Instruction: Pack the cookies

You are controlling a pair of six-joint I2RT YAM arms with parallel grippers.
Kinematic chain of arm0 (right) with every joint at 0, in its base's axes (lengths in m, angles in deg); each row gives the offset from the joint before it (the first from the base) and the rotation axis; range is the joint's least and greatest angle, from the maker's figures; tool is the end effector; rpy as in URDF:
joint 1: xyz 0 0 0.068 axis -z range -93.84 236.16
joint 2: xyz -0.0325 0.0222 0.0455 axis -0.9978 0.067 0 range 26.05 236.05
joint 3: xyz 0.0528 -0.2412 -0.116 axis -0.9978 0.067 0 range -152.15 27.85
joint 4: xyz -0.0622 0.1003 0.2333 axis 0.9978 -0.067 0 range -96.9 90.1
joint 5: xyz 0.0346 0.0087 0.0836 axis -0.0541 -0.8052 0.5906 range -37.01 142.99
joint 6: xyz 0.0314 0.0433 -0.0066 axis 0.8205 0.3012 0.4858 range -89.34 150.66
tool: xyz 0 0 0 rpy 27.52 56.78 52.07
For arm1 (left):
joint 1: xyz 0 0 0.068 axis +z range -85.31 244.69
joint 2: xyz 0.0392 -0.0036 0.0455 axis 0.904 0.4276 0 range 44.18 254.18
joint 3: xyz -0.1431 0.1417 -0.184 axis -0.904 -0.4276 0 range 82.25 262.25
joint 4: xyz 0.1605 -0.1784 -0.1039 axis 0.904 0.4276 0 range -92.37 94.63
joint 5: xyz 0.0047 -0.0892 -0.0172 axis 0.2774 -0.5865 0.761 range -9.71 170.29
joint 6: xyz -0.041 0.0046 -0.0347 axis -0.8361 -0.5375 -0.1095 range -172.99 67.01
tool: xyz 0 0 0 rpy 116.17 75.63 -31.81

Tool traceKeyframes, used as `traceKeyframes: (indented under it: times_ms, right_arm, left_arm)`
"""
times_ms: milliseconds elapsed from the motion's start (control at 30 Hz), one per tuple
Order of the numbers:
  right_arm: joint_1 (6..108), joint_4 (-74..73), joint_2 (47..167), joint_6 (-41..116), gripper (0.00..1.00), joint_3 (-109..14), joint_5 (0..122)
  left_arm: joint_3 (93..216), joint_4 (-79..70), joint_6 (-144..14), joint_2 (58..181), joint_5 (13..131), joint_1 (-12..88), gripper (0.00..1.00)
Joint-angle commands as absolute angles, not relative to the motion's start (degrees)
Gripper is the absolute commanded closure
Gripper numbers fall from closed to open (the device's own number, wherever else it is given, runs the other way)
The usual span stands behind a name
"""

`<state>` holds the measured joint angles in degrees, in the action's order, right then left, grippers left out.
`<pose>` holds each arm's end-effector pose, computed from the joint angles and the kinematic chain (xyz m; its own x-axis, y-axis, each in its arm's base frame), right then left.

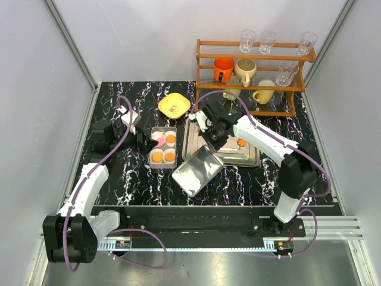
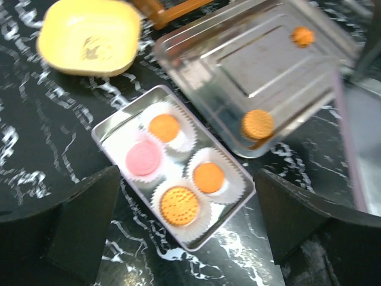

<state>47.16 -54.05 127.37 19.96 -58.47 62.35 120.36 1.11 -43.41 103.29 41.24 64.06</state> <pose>0.2783 0.2327 0.2649 -0.5900 -0.7135 -0.3781 -0.7892 0.6085 0.0833 0.2270 -0.0249 0.2661 -0.3119 0.1327 -0.9408 0.6426 0.7588 -0.1060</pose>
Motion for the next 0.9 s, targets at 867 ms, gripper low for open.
traceKeyframes:
  times_ms: [867]
  right_arm:
    - [46.6,-15.5,111.4,13.2,1.0,-47.9,54.6]
  left_arm:
    - [140.4,18.8,-38.8,118.1,17.9,54.9,0.01]
